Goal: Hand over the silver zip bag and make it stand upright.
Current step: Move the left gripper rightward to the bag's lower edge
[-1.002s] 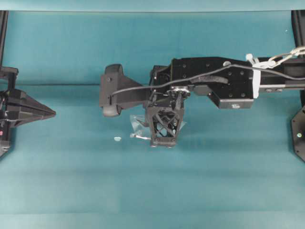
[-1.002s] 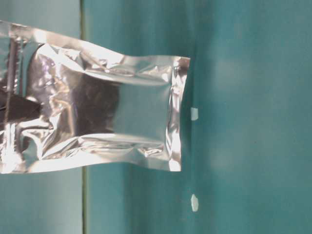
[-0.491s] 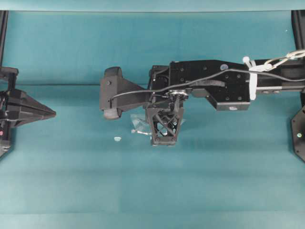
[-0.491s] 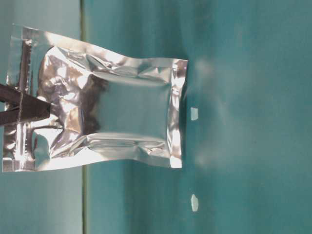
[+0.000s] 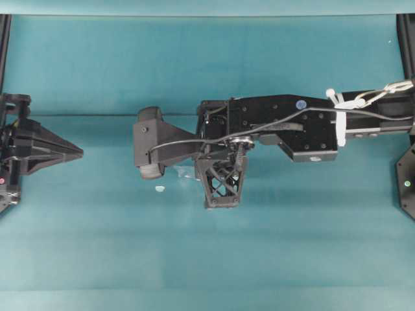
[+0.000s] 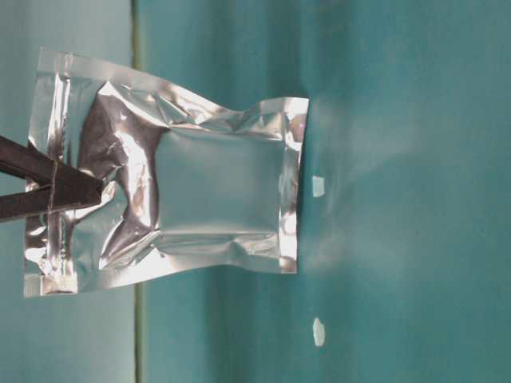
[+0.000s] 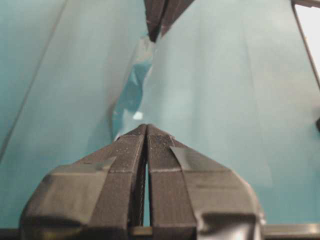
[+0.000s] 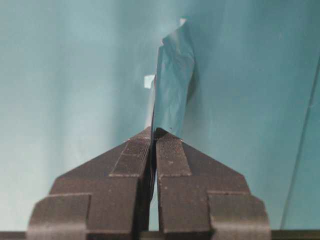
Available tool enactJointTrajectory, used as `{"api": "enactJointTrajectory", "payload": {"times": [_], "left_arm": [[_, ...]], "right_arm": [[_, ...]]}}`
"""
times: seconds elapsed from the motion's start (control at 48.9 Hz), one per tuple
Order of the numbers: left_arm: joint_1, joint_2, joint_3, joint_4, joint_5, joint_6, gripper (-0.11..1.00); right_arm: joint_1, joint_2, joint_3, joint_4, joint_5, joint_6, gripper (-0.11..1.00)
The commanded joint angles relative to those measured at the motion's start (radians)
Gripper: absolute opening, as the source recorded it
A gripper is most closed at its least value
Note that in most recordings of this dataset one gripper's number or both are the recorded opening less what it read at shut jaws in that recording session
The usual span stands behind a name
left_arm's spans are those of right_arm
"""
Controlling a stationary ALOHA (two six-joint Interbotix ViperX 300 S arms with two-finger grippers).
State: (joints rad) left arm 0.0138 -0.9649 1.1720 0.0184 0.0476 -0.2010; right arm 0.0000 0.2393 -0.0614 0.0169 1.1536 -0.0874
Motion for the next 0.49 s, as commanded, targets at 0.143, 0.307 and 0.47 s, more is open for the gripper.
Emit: {"api": "enactJointTrajectory", "payload": {"times": [0.143, 0.307, 0.47], "left_arm": [[0.000, 0.044, -0.006, 0.003, -0.018, -0.002, 0.17], [-0.005, 0.091, -0.005, 0.003, -0.060, -0.005, 0.63], [-0.012, 0.195, 0.017, 0.003, -0.155, 0.005, 0.93]], "right_arm": [[0.003, -0.009, -0.005, -0.002, -0.006, -0.020, 0.02], [0.003, -0.009, -0.005, -0.002, -0.006, -0.031, 0.02], [0.003, -0.009, -0.005, -0.002, -0.006, -0.035, 0.02]]}}
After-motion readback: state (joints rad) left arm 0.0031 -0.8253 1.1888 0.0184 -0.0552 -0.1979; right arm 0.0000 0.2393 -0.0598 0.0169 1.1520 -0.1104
